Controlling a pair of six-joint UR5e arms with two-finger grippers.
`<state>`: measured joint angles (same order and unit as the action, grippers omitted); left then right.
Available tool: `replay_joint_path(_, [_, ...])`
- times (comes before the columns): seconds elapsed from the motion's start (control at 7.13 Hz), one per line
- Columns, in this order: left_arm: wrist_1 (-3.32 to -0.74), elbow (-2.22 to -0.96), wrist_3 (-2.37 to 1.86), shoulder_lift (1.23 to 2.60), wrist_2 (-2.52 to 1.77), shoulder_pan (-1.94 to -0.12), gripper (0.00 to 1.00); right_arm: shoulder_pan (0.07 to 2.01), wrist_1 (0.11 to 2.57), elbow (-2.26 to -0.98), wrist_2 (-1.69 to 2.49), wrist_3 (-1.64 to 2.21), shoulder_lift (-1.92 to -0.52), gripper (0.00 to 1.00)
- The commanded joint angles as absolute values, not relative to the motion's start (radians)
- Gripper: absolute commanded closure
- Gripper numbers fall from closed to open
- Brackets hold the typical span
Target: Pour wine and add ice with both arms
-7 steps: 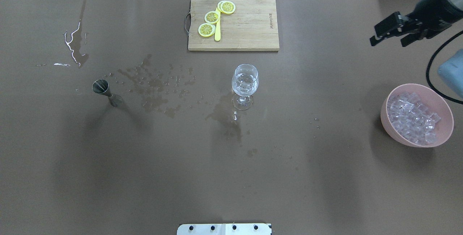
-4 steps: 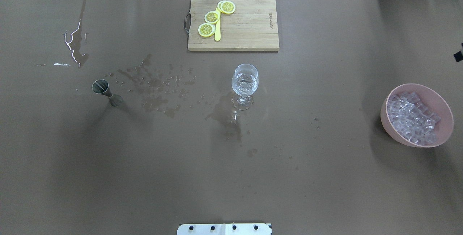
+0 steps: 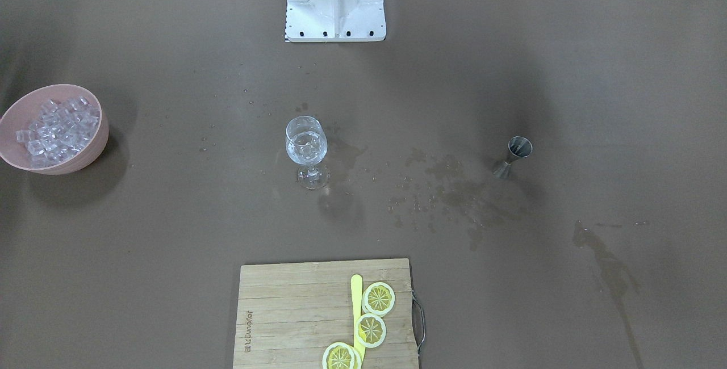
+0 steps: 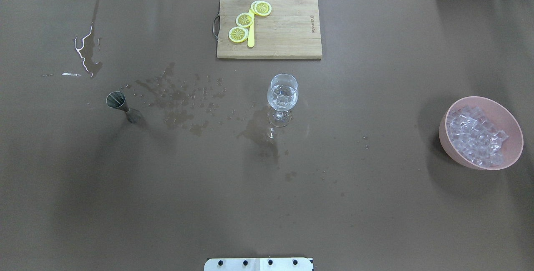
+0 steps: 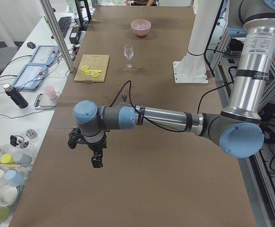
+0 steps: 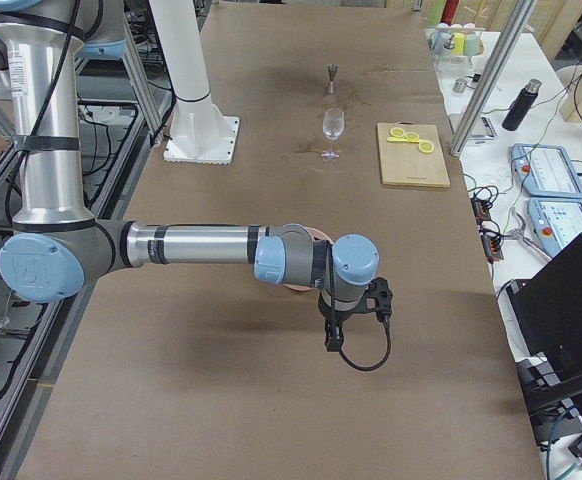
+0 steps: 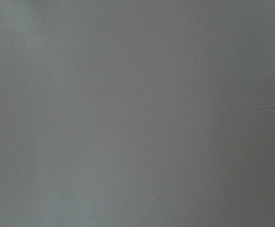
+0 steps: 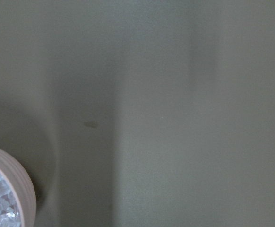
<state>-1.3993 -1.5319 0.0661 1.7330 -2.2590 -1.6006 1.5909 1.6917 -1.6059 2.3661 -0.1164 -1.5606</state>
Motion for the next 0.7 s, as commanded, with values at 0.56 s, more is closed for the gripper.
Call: replay_joint_path(0.56, [-1.402, -1.523, 0.067, 1.692, -2.263, -1.601, 0.02, 1.64, 1.787, -1.629, 2.356, -0.121, -1.52, 0.0])
